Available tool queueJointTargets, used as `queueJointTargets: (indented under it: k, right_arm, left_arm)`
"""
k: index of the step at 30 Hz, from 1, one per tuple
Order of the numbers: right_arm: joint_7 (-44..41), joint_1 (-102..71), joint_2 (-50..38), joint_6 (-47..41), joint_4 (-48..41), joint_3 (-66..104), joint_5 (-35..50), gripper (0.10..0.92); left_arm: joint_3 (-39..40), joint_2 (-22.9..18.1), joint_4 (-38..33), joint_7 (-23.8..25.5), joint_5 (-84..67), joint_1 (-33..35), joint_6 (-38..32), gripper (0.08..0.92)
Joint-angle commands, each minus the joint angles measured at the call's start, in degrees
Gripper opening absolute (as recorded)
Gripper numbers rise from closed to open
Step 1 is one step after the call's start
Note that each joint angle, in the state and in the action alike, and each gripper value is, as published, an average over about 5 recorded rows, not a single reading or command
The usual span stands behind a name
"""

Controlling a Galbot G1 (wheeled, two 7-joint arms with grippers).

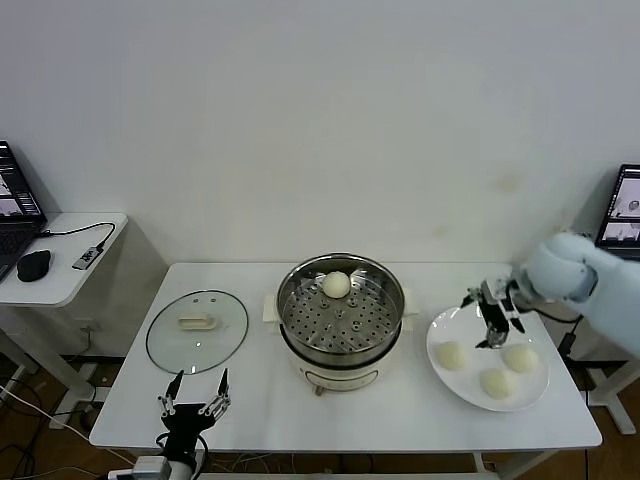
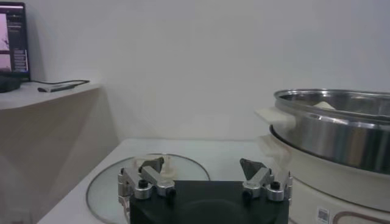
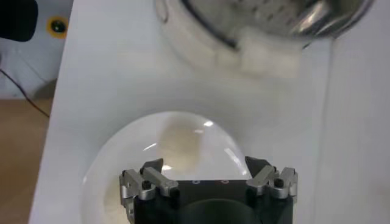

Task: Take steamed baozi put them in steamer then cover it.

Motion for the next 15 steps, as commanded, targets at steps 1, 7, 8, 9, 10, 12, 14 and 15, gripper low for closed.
queueJointTargets:
  k: [1, 7, 8, 9, 10, 12, 14, 15]
  right_arm:
    - [0.61, -14.59, -0.36, -0.37, -1.96, 8.80, -4.83, 0.823]
    - [1.63, -15.01, 3.10, 0.06, -5.43, 8.80, -5.51, 0.823]
    - [1.87, -14.98, 3.85, 0.17, -6.09, 8.78, -5.60, 0.823]
    - [2.08, -14.95, 4.58, 0.24, -6.79, 8.79, -5.71, 0.823]
    - [2.26, -14.92, 5.22, 0.32, -7.37, 8.81, -5.88, 0.823]
    - [2.62, -14.80, 6.79, 0.59, -8.72, 8.87, -6.40, 0.823]
    - [2.87, -14.67, 8.28, 0.80, -10.03, 8.85, -6.90, 0.823]
    - [2.95, -14.60, 9.06, 0.93, -10.69, 8.82, -7.15, 0.823]
  left_arm:
    - [-0.07, -0.01, 0.06, 0.03, 0.00, 0.05, 0.04, 0.823]
    - [-0.46, 0.05, 0.28, 0.13, -0.01, 0.18, -0.04, 0.823]
    - [-0.54, 0.08, 0.28, 0.15, -0.02, 0.21, -0.06, 0.823]
    - [-0.62, 0.11, 0.28, 0.16, -0.04, 0.24, -0.08, 0.823]
    - [-0.68, 0.14, 0.28, 0.18, -0.05, 0.27, -0.09, 0.823]
    - [-0.79, 0.19, 0.32, 0.21, -0.06, 0.30, -0.12, 0.823]
    - [-0.86, 0.20, 0.44, 0.21, -0.05, 0.28, -0.15, 0.823]
    - [-0.90, 0.19, 0.51, 0.21, -0.05, 0.25, -0.16, 0.823]
